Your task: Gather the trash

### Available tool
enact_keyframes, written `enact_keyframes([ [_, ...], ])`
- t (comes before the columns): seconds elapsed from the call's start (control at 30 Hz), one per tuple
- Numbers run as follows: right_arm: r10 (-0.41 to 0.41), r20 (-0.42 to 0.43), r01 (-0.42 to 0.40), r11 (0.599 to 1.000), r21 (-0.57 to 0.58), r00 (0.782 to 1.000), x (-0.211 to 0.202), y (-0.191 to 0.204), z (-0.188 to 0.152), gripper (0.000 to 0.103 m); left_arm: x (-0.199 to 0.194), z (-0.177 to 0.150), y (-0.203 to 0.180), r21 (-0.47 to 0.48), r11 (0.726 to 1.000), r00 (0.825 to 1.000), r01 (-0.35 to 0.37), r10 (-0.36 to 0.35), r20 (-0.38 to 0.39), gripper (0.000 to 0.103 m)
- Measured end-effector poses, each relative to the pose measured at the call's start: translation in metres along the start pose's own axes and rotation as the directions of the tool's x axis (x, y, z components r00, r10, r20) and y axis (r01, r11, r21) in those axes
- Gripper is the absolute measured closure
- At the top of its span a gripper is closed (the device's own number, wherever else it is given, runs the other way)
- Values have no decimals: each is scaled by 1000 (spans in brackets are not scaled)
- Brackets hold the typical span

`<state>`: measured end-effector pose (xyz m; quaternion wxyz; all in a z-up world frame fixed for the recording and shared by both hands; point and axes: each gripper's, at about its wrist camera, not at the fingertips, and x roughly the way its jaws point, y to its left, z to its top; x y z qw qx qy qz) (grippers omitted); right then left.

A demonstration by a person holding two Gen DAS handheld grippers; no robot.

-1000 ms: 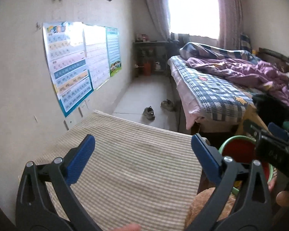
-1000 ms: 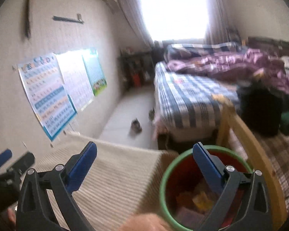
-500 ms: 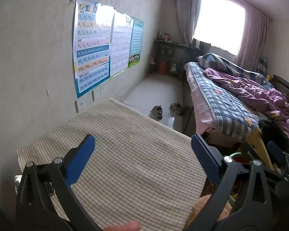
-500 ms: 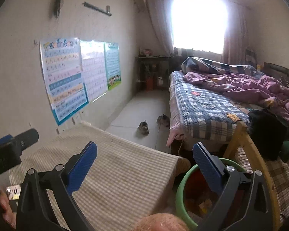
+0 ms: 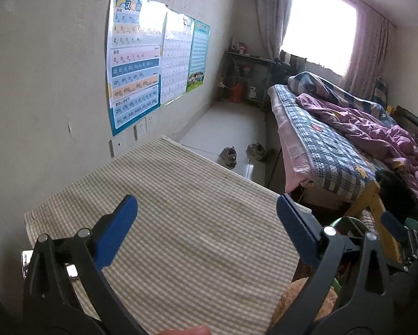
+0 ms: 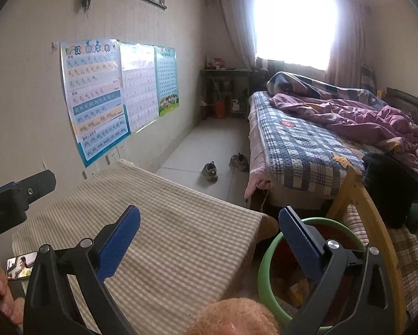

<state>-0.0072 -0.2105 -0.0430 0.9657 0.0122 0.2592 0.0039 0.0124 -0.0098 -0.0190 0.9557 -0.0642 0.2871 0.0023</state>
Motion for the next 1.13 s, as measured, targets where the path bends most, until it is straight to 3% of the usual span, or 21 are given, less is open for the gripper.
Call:
enact_keyframes([
  [0.7, 1, -30, -1, 1000, 4, 1000, 6, 0, -5, 7, 10, -3, -2, -3, 1000, 999, 21, -21, -42, 6],
  [0.8, 11, -64, -11, 1000, 5, 998, 14, 3, -10, 7, 13, -6, 2, -17, 999, 997, 42, -43, -58, 6],
  [0.87, 33, -101, -31, 999, 15, 994, 21, 9, -16, 7, 15, -9, 9, -14, 1000, 997, 18, -18, -70, 6],
  [0.97, 87, -210, -86, 996, 12, 974, 38, 35, -37, 7, 19, -17, 28, -20, 1000, 995, -12, 10, -102, 6],
  [1.03, 116, -291, -123, 992, -6, 950, 51, 61, -59, 7, 23, -32, 58, -65, 998, 987, -6, -4, -164, 6],
  [1.13, 146, -398, -188, 980, -68, 906, 68, 107, -91, 7, 19, -65, 106, -133, 988, 972, -80, 47, -230, 6],
])
